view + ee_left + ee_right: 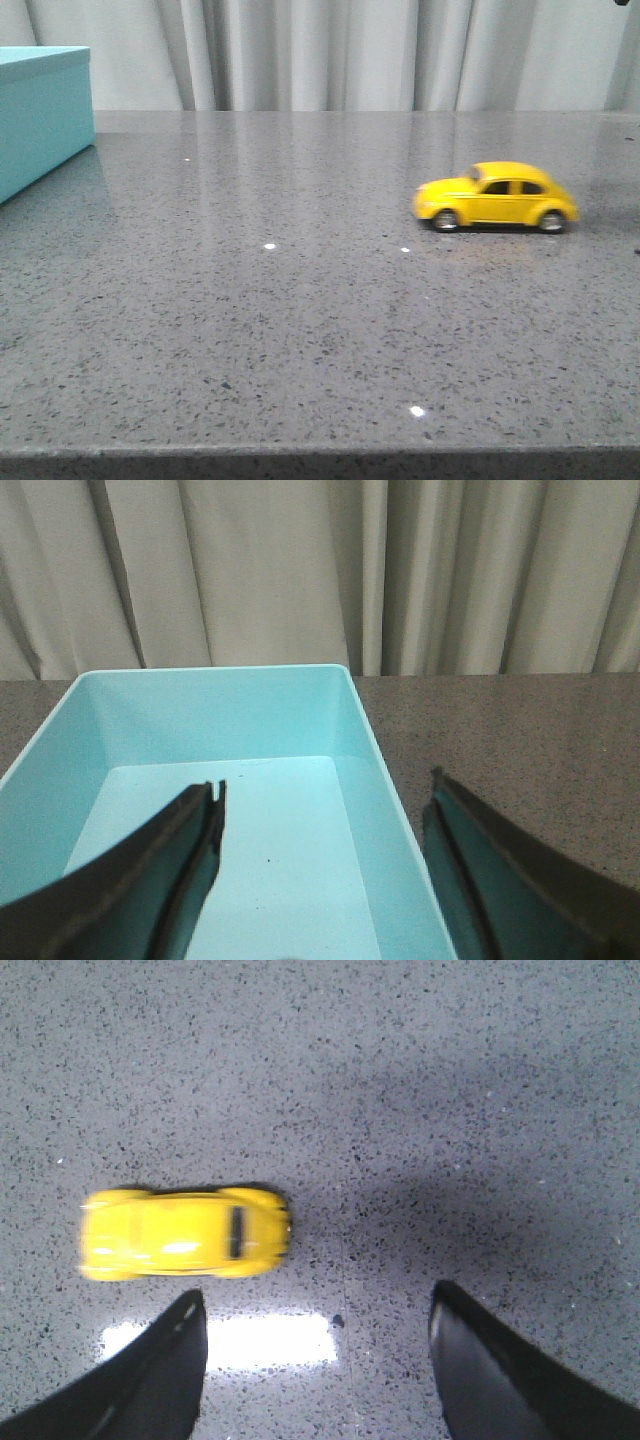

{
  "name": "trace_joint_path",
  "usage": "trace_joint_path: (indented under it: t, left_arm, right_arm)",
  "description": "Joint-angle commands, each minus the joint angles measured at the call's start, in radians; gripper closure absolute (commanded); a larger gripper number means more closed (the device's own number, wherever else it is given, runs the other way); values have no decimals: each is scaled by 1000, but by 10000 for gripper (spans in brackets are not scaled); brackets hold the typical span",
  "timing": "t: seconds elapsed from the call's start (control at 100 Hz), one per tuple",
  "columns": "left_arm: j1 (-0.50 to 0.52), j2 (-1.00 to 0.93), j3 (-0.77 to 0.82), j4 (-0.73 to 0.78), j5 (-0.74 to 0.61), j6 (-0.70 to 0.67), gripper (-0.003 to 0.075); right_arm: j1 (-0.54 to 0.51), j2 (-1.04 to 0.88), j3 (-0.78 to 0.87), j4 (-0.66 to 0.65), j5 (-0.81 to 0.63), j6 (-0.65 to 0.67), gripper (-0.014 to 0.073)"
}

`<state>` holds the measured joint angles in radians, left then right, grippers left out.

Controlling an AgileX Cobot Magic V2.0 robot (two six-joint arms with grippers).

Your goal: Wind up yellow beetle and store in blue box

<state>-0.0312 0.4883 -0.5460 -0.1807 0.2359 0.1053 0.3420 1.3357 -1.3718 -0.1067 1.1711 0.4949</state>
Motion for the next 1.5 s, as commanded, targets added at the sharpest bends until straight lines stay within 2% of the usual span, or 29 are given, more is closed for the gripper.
trace_joint_path:
  t: [0.0, 0.42, 0.54, 0.68, 0.79, 0.9, 1.02, 1.12, 1.24, 1.49]
  left_arm:
    - [-9, 11, -35, -11, -83, -7, 292]
    - [-9, 11, -35, -13, -106, -7, 293]
    - [-9, 11, -35, -13, -104, -7, 330]
    - [-9, 23, -44, -13, -80, 27, 362]
    - [-9, 73, -92, -13, -2, 68, 363]
    - [-11, 151, -165, -13, 85, 142, 361]
    - [-47, 250, -264, -13, 169, 304, 356]
    - [-98, 342, -362, -13, 240, 435, 295]
    - [-168, 474, -489, -13, 397, 637, 232]
    - [-270, 734, -736, -13, 555, 760, 232]
  right_arm:
    - [1, -36, -22, -8, -34, -12, 116]
    - [29, -36, -22, -5, -63, -12, 116]
    - [32, -38, -22, -5, -65, -12, 116]
    - [45, -44, -22, -5, -86, -12, 116]
    - [59, -53, -22, -5, -97, -12, 116]
    - [72, -60, -22, -5, -97, -12, 116]
    - [88, -67, -22, -5, -100, -12, 116]
    - [97, -69, -22, -5, -106, -12, 116]
    - [100, -69, -22, -5, -114, -13, 116]
    - [100, -69, -22, -5, -115, -13, 116]
